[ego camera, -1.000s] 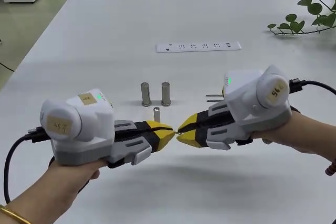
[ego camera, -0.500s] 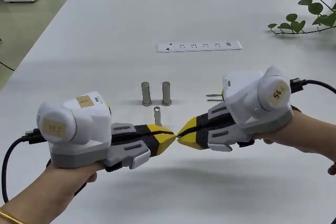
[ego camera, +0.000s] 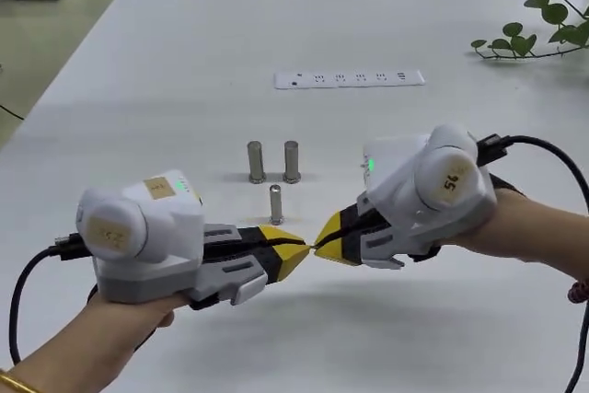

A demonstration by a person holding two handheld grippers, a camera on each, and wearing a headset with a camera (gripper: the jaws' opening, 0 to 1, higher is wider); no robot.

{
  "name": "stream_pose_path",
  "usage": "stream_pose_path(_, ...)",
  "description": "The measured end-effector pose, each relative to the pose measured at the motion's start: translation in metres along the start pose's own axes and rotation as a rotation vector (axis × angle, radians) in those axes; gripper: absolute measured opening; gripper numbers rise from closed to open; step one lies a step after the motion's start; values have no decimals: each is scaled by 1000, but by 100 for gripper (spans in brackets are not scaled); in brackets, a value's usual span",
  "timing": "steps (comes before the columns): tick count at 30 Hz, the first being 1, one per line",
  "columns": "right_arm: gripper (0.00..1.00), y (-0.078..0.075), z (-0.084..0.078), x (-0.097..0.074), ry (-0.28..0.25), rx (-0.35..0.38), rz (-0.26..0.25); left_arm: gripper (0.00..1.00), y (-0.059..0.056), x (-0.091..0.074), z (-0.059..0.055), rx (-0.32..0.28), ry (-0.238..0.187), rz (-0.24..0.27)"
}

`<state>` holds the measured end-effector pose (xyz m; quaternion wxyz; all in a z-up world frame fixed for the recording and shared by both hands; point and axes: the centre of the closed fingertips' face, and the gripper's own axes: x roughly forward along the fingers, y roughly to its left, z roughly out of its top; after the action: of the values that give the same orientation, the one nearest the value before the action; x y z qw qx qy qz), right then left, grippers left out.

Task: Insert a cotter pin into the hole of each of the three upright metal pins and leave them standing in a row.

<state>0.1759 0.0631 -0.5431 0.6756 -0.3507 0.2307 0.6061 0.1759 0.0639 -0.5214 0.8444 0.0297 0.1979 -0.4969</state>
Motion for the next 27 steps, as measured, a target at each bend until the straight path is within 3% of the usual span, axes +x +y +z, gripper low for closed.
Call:
stream_pose_path(13, 0, -16, -13, 3, 79, 17, -28, 6, 16, 5, -4, -18, 13, 52)
stream_pose_path(27, 0, -47, -26, 6, 192, 140, -53, 16, 59, 3, -11, 7, 23, 246)
